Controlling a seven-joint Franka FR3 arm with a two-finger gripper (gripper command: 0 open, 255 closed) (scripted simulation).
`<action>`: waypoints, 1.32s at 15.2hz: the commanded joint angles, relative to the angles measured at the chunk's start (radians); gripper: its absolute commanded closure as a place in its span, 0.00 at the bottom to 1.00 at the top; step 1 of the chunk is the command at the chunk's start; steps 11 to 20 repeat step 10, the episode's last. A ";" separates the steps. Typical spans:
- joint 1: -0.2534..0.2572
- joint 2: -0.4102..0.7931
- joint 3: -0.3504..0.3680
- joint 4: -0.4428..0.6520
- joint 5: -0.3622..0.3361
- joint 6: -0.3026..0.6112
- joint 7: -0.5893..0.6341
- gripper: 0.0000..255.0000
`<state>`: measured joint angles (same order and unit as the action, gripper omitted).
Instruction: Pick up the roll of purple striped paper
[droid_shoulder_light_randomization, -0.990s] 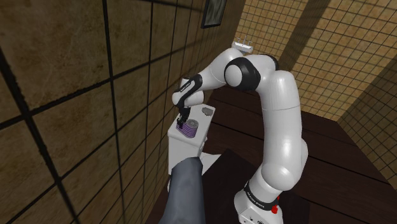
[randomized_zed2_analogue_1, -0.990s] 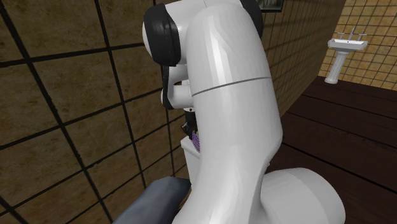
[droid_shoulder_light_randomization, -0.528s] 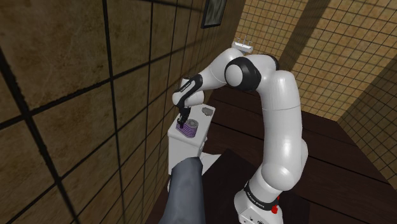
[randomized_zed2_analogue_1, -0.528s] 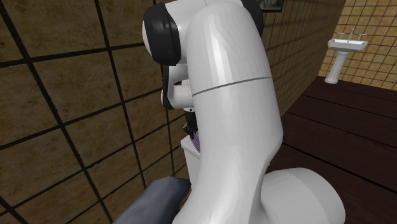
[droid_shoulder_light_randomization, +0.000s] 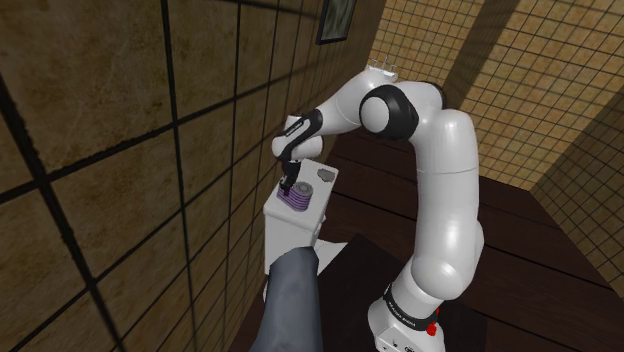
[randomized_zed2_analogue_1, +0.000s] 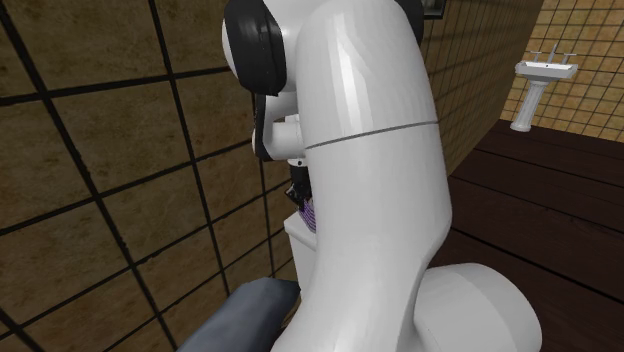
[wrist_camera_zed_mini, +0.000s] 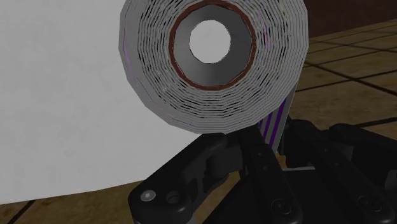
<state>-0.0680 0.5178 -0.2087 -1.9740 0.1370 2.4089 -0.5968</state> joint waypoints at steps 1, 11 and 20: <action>0.002 -0.021 -0.005 -0.002 -0.006 -0.019 0.002 1.00; 0.011 -0.091 -0.018 0.001 -0.027 -0.091 0.014 1.00; 0.011 -0.091 -0.018 0.001 -0.027 -0.091 0.014 1.00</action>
